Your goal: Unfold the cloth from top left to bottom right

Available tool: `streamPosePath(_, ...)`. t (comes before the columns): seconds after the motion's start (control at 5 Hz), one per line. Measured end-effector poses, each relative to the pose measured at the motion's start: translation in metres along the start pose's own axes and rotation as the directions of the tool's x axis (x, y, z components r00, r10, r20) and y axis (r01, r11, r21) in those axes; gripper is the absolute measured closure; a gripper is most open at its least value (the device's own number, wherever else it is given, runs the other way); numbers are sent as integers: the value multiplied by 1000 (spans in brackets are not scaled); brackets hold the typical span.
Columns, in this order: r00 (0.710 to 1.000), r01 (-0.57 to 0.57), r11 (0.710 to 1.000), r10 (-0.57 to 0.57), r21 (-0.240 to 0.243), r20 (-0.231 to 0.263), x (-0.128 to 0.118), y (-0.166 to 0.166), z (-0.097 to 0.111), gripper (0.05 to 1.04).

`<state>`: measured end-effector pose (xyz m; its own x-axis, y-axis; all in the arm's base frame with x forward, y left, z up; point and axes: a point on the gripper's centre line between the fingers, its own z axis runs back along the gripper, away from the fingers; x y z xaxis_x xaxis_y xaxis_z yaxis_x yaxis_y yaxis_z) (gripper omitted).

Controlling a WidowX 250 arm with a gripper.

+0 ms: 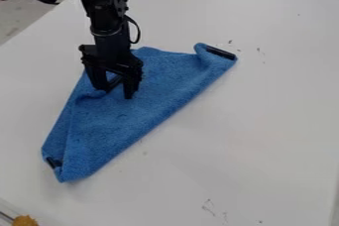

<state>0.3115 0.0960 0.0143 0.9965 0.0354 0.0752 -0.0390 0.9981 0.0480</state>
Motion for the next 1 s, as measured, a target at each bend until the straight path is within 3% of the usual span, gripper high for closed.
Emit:
streamPosePath(0.4, 1000, -13, 998, 12, 63, 14, 8, 14, 18, 97)
streamPosePath(0.6, 999, -27, 997, 24, 66, 40, 17, 23, 28, 186)
streamPosePath(0.8, 999, -36, 998, 34, 42, 36, 19, 26, 22, 478)
streamPosePath(1.0, 999, -27, 1000, 27, 8, 30, 18, 23, 18, 685)
